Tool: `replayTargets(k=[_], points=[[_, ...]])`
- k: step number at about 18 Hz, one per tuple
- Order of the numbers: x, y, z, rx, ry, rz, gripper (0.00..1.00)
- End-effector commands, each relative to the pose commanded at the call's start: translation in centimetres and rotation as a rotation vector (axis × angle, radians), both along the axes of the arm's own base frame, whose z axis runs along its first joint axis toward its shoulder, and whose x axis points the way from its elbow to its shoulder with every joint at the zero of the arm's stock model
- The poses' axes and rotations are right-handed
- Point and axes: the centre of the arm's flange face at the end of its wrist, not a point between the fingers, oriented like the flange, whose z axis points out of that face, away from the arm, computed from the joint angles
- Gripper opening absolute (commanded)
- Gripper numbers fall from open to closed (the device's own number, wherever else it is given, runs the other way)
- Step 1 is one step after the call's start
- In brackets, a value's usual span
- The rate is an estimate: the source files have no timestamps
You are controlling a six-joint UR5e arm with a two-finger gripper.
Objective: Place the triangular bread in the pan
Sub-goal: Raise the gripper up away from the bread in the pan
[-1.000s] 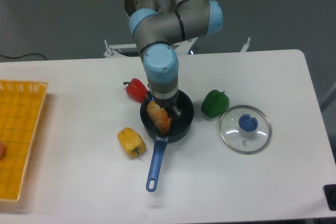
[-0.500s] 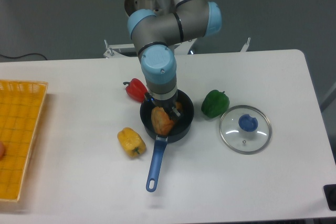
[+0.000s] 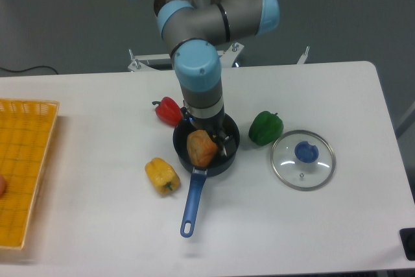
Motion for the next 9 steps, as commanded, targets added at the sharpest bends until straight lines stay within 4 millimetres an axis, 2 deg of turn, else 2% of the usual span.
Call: replayTargets(k=[9], points=[[0.54,-0.31,-0.02,-0.002,-0.009,-0.005,1.00]])
